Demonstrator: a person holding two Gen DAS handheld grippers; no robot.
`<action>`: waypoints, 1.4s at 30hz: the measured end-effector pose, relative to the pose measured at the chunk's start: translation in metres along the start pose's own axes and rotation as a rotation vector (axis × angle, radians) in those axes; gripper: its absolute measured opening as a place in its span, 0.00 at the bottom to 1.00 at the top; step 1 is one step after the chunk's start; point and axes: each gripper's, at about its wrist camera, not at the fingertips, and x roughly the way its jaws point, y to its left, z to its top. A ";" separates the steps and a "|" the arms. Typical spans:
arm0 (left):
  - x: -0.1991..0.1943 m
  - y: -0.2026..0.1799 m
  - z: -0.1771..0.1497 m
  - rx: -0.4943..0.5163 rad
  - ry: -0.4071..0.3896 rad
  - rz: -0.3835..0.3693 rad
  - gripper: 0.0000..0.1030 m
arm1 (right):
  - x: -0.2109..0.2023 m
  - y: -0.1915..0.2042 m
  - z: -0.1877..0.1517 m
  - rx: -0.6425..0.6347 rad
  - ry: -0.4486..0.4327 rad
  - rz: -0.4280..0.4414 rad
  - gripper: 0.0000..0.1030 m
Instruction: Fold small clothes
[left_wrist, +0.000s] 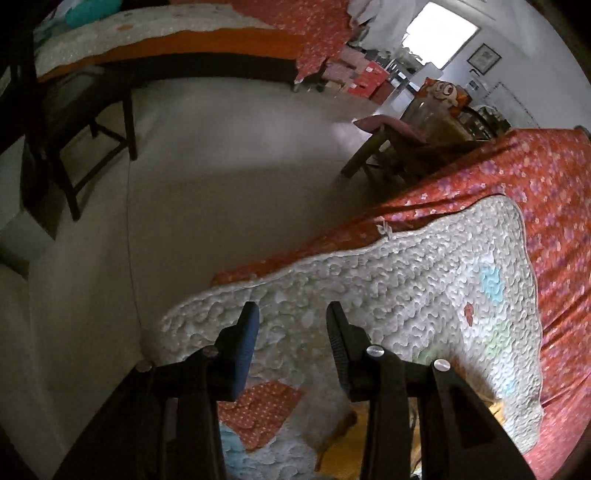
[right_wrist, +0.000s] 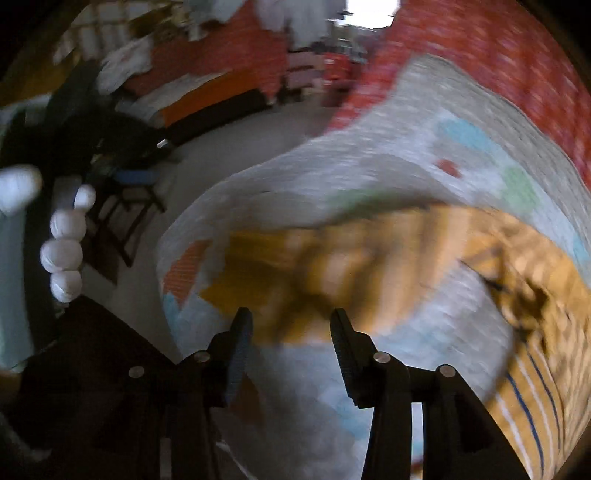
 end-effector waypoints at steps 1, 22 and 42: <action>0.000 0.005 0.003 -0.012 0.006 -0.006 0.35 | 0.008 0.011 0.002 -0.031 -0.003 -0.004 0.46; -0.002 -0.076 -0.044 0.227 0.080 -0.210 0.40 | -0.217 -0.240 -0.048 0.538 -0.338 -0.351 0.03; 0.040 -0.275 -0.212 0.760 0.353 -0.347 0.54 | -0.264 -0.421 -0.277 1.127 -0.329 -0.589 0.03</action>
